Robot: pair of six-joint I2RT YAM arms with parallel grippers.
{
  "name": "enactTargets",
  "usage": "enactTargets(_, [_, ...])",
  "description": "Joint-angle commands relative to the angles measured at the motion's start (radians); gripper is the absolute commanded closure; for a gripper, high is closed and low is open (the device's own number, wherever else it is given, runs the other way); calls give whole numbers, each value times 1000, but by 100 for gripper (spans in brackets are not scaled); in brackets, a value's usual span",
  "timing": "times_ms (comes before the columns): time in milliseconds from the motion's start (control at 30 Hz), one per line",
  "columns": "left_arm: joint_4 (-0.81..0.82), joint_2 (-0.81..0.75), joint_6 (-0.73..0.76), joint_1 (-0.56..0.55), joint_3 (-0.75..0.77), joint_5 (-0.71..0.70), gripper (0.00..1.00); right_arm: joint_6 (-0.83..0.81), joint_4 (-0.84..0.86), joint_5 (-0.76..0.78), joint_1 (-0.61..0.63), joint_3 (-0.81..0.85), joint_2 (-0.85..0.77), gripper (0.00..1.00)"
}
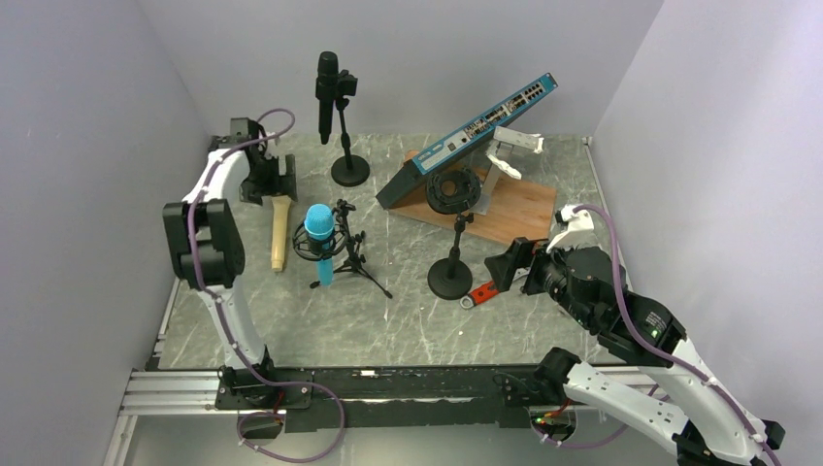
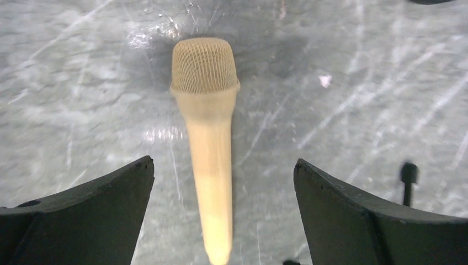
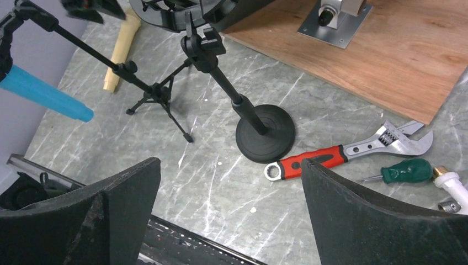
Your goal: Remove the microphone from the stand
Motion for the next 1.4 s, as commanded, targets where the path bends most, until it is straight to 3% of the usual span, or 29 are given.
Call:
enactTargets(0, [24,-264,-14,10,-42,-1,1,1,-20,7,5,42,-7,0])
enactTargets(167, [106,-498,-42,13,-137,2,1,0,-7,6,5,33,-1,0])
enactTargets(300, [254,-698,-72,6,-248,90,3,-7,45,-10,6,9,10,0])
enactTargets(533, [778,-1008,-217,6,-576,428,1,20,191,-21,5,-16,101,0])
enactTargets(667, [890,-1029,-271,-13,-602,580,2,-1,279,-27,2,-5,167,2])
enactTargets(767, [950,-1032,-285,-22,-620,630,2,0,291,-50,-32,42,247,15])
enactTargets(867, [975,-1032,-290,-25,-632,660,2,-1,333,-216,-133,67,297,25])
enactTargets(1000, [1027,-1012,-325,-29,-645,701,2,14,334,-347,-276,75,336,22])
enactTargets(1167, [1043,-1003,-338,-38,-647,716,2,1,400,-498,-341,53,333,18])
enactTargets(1300, [1039,-1007,-330,-44,-649,712,2,31,456,-610,-372,34,351,19])
enactTargets(1367, [1032,-1009,-322,-51,-649,709,2,42,473,-633,-381,21,359,25])
